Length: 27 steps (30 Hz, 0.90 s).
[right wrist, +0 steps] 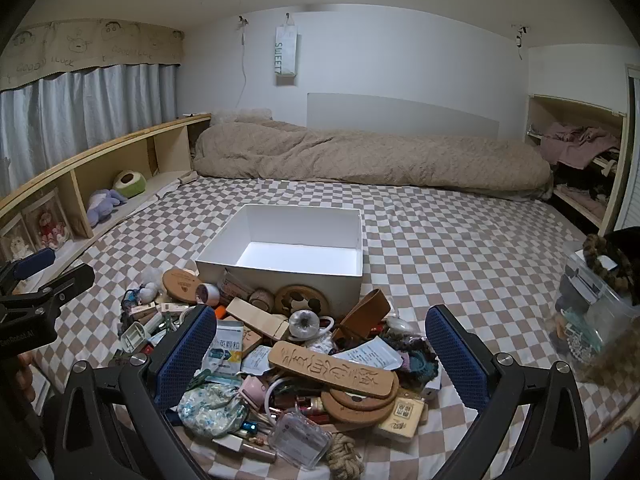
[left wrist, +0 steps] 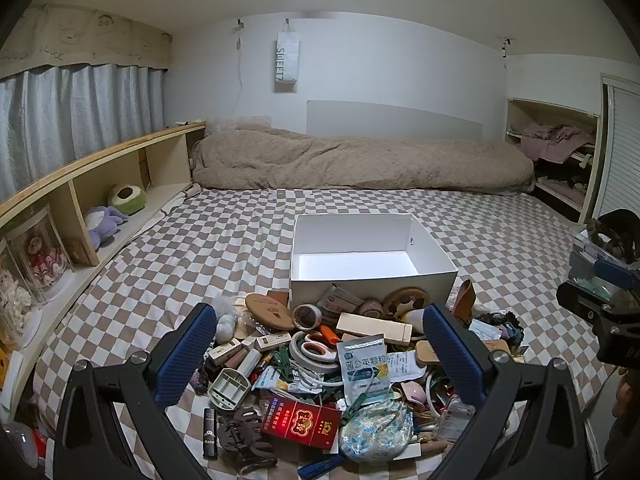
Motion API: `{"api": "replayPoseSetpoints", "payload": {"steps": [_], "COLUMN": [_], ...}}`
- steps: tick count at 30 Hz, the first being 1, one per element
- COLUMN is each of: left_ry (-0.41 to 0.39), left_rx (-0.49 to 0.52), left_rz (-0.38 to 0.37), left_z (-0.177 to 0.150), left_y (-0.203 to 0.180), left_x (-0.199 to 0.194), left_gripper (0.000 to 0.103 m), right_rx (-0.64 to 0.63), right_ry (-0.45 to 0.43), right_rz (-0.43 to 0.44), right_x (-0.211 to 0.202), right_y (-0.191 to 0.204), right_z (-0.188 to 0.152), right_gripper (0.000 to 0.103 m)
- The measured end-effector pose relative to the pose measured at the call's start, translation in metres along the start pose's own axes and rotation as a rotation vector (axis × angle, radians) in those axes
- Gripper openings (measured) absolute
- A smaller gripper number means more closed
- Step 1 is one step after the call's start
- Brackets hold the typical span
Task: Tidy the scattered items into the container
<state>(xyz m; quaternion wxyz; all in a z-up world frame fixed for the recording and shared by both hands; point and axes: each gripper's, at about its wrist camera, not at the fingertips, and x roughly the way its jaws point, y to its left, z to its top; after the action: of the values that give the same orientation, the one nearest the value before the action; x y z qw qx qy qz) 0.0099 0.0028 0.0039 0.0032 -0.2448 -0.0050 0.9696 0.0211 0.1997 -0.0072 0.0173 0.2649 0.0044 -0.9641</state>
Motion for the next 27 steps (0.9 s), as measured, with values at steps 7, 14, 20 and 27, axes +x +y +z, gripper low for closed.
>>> {"api": "replayPoseSetpoints", "payload": {"steps": [7, 14, 20, 27], "left_ry": [0.001, 0.003, 0.013, 0.031], "left_rx": [-0.003, -0.004, -0.004, -0.008], "left_rz": [0.002, 0.002, 0.002, 0.007], "left_z": [-0.001, -0.002, -0.005, -0.007], "left_y": [0.0, 0.0, 0.0, 0.005], "left_x": [-0.002, -0.002, 0.002, 0.01], "left_gripper": [0.103, 0.103, 0.103, 0.103], "right_rx": [0.001, 0.002, 0.008, 0.027], "right_ry": [0.001, 0.004, 0.012, 0.006], "right_rz": [0.0, -0.002, -0.001, 0.018], "right_x": [0.0, 0.0, 0.002, 0.006], "right_y": [0.0, 0.001, -0.001, -0.003], "right_z": [0.001, 0.0, -0.001, -0.002], "right_gripper": [0.103, 0.103, 0.103, 0.103]}}
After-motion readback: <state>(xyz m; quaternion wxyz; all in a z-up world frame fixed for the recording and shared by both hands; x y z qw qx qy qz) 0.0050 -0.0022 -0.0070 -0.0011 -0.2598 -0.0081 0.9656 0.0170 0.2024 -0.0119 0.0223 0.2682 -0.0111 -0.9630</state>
